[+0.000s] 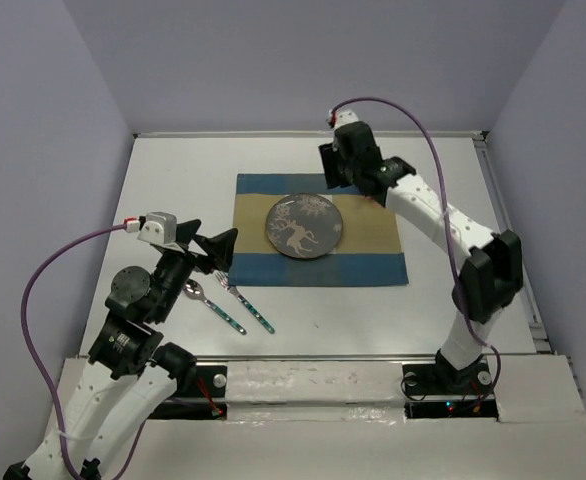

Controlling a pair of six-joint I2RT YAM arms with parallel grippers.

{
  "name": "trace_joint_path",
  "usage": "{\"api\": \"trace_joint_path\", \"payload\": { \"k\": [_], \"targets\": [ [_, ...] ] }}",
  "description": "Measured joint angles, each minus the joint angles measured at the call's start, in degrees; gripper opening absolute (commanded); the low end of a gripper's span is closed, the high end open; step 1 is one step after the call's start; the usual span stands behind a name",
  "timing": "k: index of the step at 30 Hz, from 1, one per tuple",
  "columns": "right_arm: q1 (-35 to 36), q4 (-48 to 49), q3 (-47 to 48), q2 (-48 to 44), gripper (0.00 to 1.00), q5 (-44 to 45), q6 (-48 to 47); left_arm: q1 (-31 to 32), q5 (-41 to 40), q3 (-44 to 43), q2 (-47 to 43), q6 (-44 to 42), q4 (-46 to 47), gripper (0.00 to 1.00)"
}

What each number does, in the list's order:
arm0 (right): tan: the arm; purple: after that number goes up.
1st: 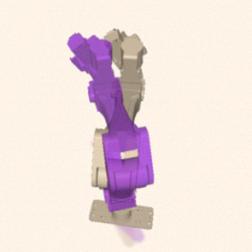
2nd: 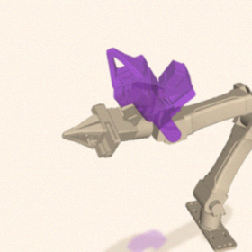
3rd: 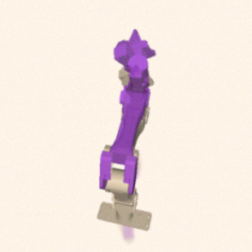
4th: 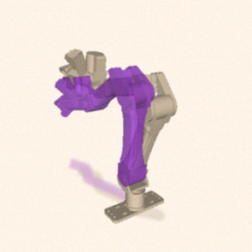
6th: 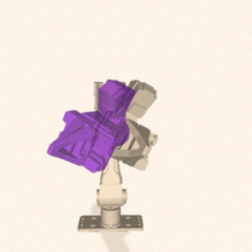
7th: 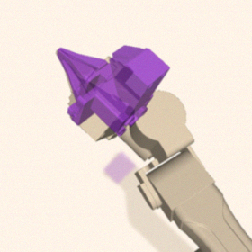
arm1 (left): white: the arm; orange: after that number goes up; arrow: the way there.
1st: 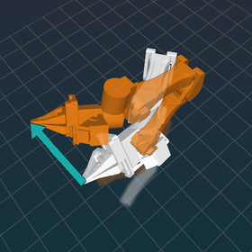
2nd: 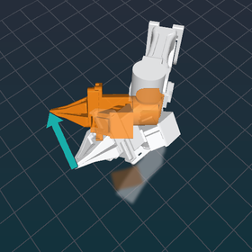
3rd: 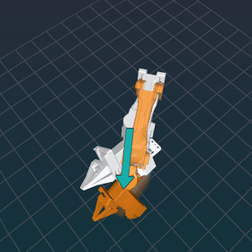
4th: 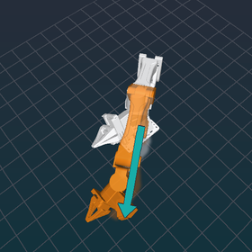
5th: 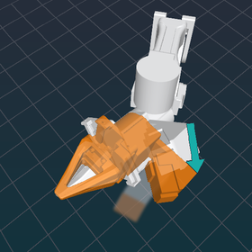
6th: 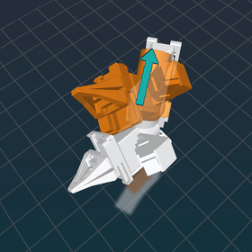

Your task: Set the dinner table for one person

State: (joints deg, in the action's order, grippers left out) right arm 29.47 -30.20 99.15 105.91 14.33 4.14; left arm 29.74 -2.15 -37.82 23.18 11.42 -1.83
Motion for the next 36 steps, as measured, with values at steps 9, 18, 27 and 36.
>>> {"api": "trace_joint_path", "payload": {
  "k": [9,18,27,36],
  "targets": [
    [28.24,15.23,-24.41,-12.00,0.56,-1.99,9.11,-1.40,-13.68,0.00,-4.37,-0.07,-2.62,0.99],
    [41.68,18.69,-24.98,4.44,0.53,0.02,15.06,-2.91,-15.56,0.00,-3.37,-0.04,-2.71,0.99],
    [42.95,18.82,-20.72,10.34,0.34,1.57,17.20,-3.23,-14.51,0.00,-3.39,-0.04,-2.69,0.99],
    [42.99,19.23,-20.11,10.43,0.00,3.21,18.75,-3.30,-13.27,0.00,-3.39,0.00,-2.64,0.99]
  ]
}}
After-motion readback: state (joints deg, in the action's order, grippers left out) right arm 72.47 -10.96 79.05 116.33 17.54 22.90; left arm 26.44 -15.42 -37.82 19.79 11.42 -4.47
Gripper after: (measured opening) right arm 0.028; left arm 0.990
